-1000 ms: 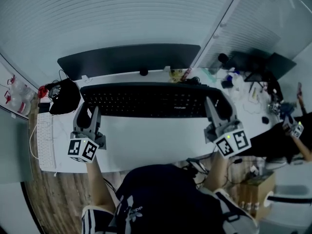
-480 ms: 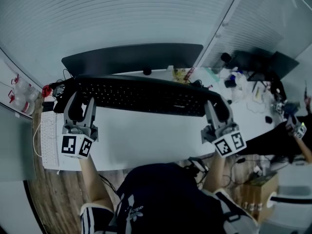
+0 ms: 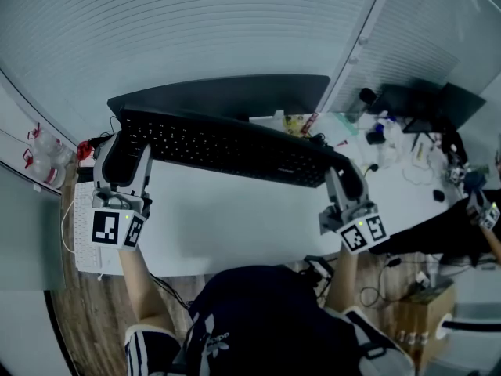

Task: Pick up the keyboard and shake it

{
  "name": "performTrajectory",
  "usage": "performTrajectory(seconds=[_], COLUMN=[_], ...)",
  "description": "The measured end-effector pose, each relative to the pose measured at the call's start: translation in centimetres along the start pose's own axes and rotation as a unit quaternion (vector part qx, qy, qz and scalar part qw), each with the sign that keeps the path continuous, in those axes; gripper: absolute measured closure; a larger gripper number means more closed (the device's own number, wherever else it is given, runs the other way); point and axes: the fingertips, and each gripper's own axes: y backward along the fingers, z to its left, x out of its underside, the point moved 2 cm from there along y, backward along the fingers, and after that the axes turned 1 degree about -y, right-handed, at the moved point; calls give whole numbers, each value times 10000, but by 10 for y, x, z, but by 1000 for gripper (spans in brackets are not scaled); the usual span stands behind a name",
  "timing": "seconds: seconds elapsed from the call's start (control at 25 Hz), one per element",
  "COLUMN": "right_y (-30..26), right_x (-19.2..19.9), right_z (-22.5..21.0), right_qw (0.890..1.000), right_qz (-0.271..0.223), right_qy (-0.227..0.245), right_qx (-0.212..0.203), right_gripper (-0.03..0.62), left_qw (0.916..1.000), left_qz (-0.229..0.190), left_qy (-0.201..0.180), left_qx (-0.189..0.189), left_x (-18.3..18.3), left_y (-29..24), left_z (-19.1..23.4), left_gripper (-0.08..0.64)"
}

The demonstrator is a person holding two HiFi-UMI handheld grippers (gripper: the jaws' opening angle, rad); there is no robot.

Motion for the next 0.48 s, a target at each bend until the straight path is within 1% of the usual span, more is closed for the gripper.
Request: performTrajectory(seconds=[0.24, 0.4, 0.48], right_y=[1, 15, 8], right_x=[4, -2, -1], right_z=[-1, 6, 1], right_qw=[9999, 9999, 9998], right_qz=[-99, -44, -113], right_qy=[-100, -127, -149], right_qx=[10, -40, -38], right_gripper=[411, 411, 411], left_qw=[9996, 9992, 9992], left_qz=[-78, -163, -179], left_qy=[-273, -331, -321], left_qx=[44, 154, 179], left_x=[-14, -28, -26], left_y=[-3, 12, 5], left_z=[-2, -6, -3], left_gripper=[341, 341, 341])
